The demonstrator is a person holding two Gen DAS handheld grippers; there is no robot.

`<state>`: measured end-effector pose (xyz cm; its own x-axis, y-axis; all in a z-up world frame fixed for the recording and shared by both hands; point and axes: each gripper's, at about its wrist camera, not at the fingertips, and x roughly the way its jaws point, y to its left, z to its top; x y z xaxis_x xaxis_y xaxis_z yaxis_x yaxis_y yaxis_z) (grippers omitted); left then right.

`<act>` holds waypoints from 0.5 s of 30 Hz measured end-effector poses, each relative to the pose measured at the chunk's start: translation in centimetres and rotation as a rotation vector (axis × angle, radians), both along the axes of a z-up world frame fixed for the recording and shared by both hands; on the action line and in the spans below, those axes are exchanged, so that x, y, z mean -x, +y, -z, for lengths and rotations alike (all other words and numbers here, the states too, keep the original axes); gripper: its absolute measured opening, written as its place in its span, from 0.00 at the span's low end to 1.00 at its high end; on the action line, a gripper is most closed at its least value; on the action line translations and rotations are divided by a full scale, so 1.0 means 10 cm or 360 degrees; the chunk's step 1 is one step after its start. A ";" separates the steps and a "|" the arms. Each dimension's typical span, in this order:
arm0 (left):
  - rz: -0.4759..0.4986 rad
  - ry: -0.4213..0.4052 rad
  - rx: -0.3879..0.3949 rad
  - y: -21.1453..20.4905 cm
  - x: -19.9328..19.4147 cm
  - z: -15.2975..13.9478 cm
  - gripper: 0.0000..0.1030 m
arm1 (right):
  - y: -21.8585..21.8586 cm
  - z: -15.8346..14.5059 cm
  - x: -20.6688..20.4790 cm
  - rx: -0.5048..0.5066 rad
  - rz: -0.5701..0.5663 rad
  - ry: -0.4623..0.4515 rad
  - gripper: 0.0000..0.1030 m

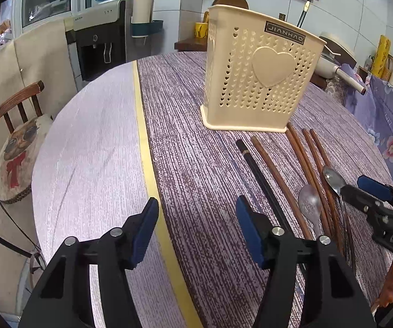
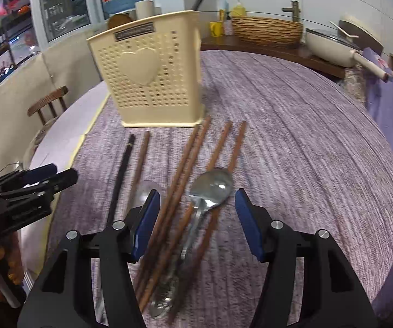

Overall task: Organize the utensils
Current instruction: 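Grasp a black chopstick with the left tool while the right tool grasps a brown chopstick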

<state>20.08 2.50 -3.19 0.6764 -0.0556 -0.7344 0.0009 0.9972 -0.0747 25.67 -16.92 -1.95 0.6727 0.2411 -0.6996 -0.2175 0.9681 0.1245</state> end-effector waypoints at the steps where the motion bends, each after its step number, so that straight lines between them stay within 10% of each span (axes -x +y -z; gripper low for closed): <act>1: 0.0004 0.0005 0.0004 -0.01 0.01 0.01 0.51 | -0.06 -0.01 -0.03 -0.0012 0.0031 0.0002 0.55; 15: 0.0103 0.0059 0.0053 -0.21 -0.19 0.00 0.41 | -0.23 0.06 -0.75 -0.0075 0.0148 0.0198 0.28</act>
